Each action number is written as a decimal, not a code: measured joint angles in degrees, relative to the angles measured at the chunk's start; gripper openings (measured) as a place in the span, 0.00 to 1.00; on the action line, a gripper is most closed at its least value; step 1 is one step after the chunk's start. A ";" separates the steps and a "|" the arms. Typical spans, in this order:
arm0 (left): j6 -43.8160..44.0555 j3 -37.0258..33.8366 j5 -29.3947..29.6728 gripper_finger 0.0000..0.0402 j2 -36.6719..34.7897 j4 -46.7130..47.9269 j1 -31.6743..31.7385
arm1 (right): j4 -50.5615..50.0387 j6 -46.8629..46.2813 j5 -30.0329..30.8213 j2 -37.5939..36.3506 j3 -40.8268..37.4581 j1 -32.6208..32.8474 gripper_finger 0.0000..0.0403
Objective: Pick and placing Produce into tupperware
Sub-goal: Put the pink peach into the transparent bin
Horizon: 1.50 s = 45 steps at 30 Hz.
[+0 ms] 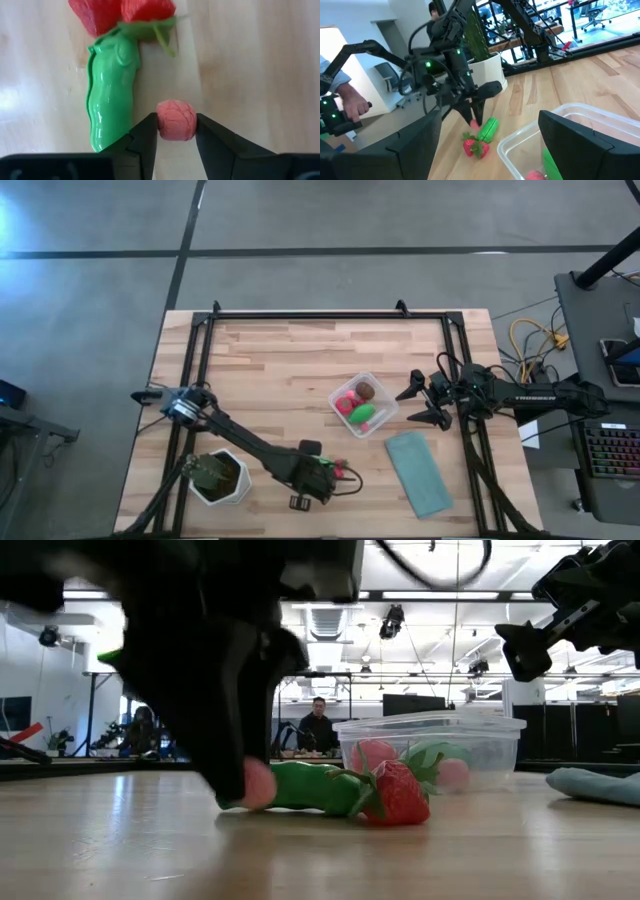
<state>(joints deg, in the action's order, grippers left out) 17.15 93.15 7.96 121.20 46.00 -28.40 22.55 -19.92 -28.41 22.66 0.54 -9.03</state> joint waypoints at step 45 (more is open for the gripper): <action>-17.51 5.41 -1.48 0.24 -3.96 -7.47 30.22 | 0.05 0.00 -0.01 0.00 0.00 0.01 0.81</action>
<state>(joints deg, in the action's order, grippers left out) -0.36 98.56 6.48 117.24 38.53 1.82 22.60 -19.92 -28.42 22.65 0.54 -9.02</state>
